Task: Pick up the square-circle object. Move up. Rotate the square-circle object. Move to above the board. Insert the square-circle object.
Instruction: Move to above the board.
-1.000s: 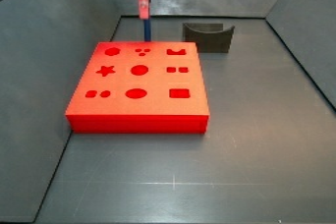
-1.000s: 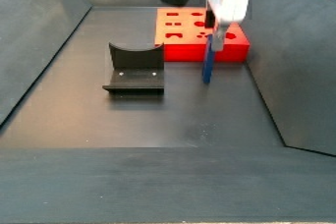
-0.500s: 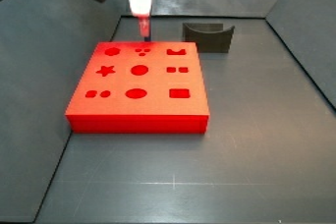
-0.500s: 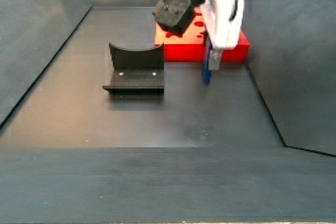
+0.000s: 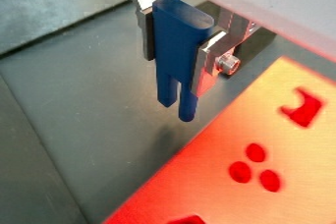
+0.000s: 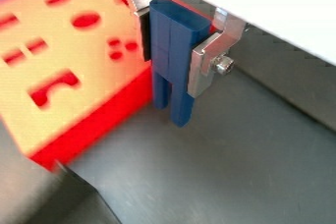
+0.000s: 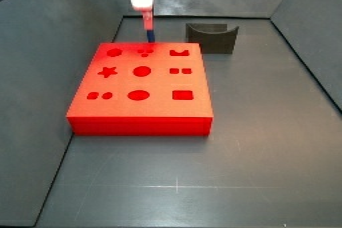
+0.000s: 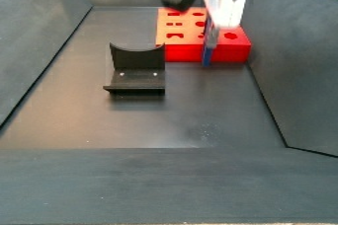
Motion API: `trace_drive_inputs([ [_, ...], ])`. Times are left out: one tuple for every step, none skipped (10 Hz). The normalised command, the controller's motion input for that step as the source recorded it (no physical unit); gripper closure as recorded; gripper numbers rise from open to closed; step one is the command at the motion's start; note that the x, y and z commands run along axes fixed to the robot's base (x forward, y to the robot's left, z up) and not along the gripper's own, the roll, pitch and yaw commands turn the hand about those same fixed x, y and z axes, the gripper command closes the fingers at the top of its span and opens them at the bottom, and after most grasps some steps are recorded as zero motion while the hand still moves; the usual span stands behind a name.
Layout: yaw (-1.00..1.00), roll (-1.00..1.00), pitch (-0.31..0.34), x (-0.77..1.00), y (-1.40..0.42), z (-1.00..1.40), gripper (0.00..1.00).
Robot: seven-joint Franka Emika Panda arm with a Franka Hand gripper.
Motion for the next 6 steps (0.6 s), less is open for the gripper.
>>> trace_drive_inputs([
  [0.05,-0.19,0.004,-0.02,-0.33,1.00,1.00],
  [0.04,-0.17,0.029,-0.02,-0.30,1.00,1.00],
  [0.02,-0.16,0.031,-0.03,-0.29,1.00,1.00],
  [0.02,-0.14,0.036,-0.03,-0.26,1.00,1.00],
  [0.01,-0.13,0.044,-0.03,-0.25,1.00,1.00],
  [0.01,-0.11,0.055,-0.02,-0.22,1.00,1.00],
])
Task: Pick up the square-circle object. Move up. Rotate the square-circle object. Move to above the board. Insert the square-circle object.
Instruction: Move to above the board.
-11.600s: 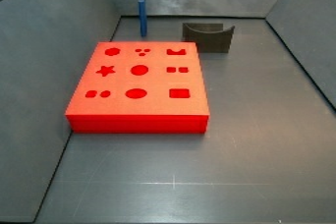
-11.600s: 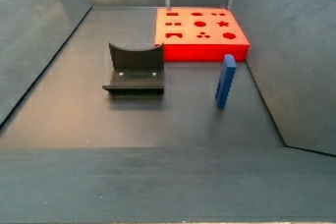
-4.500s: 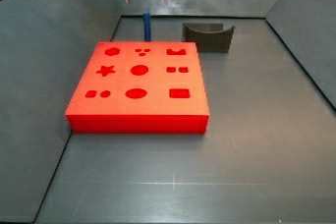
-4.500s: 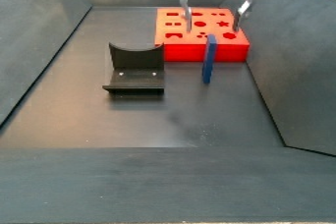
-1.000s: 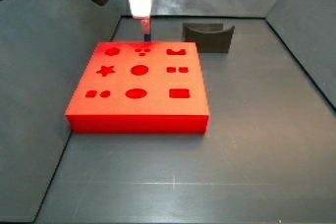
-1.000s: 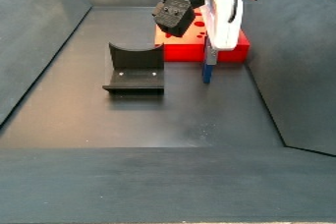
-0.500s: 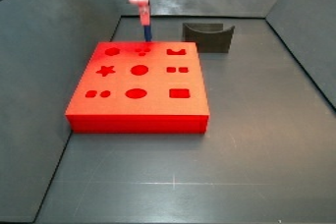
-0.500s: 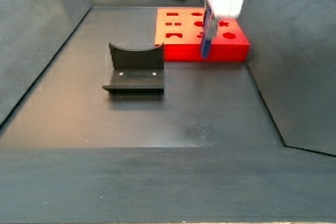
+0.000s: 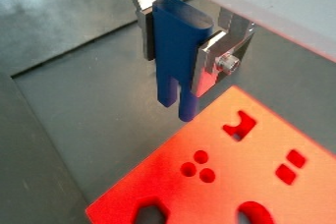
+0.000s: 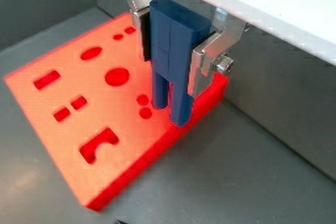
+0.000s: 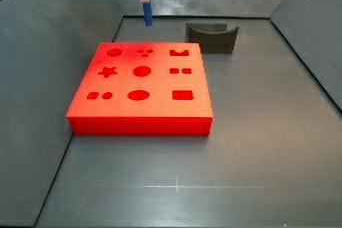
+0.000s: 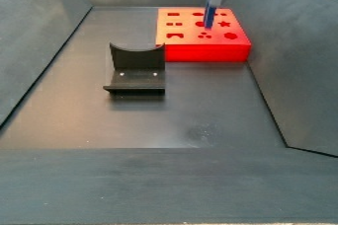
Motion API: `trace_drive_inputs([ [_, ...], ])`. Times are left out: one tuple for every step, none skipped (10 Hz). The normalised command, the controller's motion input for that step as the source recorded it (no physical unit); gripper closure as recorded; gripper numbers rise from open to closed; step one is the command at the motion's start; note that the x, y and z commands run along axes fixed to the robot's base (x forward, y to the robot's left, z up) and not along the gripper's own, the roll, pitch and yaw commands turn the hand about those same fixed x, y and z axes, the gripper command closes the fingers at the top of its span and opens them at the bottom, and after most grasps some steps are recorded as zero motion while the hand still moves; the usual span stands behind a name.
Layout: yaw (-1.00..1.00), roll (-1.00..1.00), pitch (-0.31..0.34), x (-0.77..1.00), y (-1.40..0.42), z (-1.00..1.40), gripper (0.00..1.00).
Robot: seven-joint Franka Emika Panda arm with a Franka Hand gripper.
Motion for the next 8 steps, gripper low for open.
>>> trace_drive_inputs([
  [0.01,-0.11,0.068,-0.01,-0.19,1.00,1.00],
  [0.01,-0.11,0.076,-0.01,-0.18,1.00,1.00],
  [0.01,-0.10,0.088,0.00,-0.11,0.78,1.00],
  [0.02,-0.09,0.090,0.01,-0.07,0.60,1.00],
  [0.02,-0.09,0.092,0.01,-0.04,0.36,1.00],
  [0.02,-0.08,0.093,0.01,-0.04,0.25,1.00],
  [1.00,0.04,0.078,0.35,-1.00,0.56,1.00],
  [1.00,0.05,0.084,0.36,-1.00,0.56,1.00],
])
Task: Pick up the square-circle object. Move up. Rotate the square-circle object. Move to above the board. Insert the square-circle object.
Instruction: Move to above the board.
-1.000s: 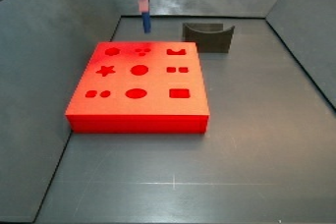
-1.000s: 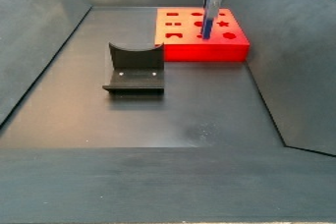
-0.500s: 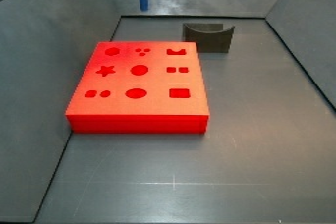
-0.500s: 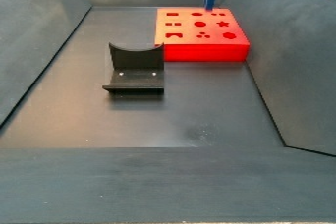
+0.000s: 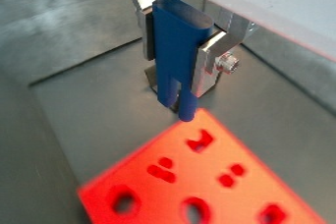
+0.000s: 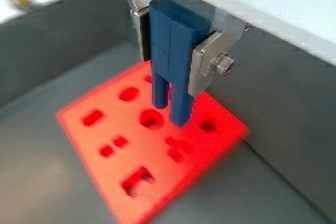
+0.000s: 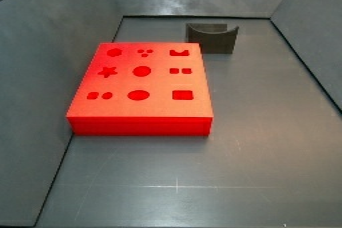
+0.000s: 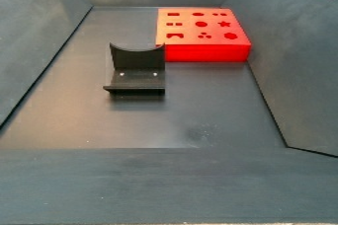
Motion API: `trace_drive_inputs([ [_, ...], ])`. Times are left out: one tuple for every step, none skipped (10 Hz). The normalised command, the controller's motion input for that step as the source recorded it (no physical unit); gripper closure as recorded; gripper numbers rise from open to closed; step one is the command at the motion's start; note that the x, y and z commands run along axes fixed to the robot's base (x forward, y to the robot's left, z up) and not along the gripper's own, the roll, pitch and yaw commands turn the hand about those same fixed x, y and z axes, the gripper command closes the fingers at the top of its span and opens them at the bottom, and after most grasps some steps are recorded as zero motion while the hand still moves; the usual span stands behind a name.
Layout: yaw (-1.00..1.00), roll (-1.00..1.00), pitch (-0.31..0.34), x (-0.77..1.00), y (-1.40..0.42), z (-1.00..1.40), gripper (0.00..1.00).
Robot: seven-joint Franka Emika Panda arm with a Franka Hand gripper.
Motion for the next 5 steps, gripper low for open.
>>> trace_drive_inputs([
  [1.00,0.06,0.092,0.36,-1.00,0.56,1.00],
  [1.00,0.05,0.102,0.40,-1.00,0.56,1.00],
  [1.00,0.05,0.107,0.41,-1.00,0.55,1.00],
  [1.00,0.05,0.119,0.43,-1.00,0.55,1.00],
  [1.00,0.06,0.130,0.40,-0.84,0.47,1.00],
])
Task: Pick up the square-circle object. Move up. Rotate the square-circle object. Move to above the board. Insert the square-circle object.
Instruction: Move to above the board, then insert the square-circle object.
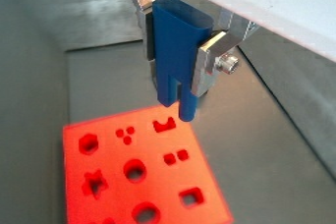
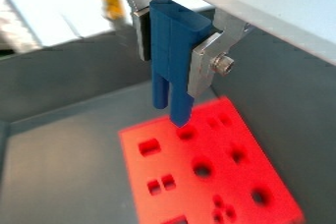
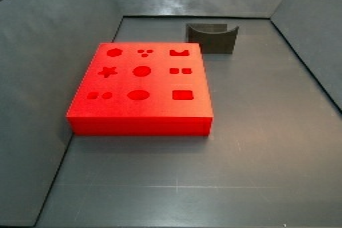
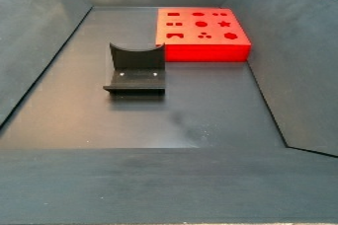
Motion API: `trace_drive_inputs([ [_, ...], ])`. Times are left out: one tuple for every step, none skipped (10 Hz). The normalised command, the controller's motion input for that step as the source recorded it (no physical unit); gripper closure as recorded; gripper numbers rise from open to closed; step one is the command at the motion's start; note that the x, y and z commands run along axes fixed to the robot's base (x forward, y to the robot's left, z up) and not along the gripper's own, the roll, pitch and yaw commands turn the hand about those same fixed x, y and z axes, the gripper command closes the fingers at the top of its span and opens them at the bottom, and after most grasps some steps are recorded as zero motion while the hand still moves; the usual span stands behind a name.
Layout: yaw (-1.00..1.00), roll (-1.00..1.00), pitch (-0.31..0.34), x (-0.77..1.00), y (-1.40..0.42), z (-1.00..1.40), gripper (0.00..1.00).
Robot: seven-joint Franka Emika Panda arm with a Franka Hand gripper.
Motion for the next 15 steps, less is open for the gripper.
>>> trace_drive_inputs([
  [1.00,0.06,0.142,0.27,-0.49,0.26,1.00],
  [1.00,0.06,0.146,0.21,-0.34,0.19,1.00],
  [1.00,0.06,0.151,0.12,-0.18,0.10,1.00],
  [1.00,0.06,0.155,0.08,-0.12,0.07,1.00],
  [1.00,0.06,0.168,0.07,-0.08,0.04,1.00],
  [1.00,0.07,0.177,0.08,-0.07,0.04,1.00],
  [1.00,0.08,0.201,0.08,-0.05,0.04,1.00],
  [1.00,0.09,0.222,0.09,-0.04,0.03,1.00],
  [1.00,0.10,0.240,0.08,-0.04,0.02,1.00],
  [1.00,0.12,0.266,0.07,-0.03,0.02,1.00],
  [1.00,0.14,0.292,0.08,-0.03,0.02,1.00],
  [0.87,0.15,0.293,0.09,-0.03,0.02,1.00],
  [0.62,0.15,0.249,0.09,-0.03,0.02,1.00],
  [0.33,0.14,0.177,0.08,-0.03,0.02,1.00],
  [0.01,0.05,0.000,-0.24,0.00,-0.33,1.00],
])
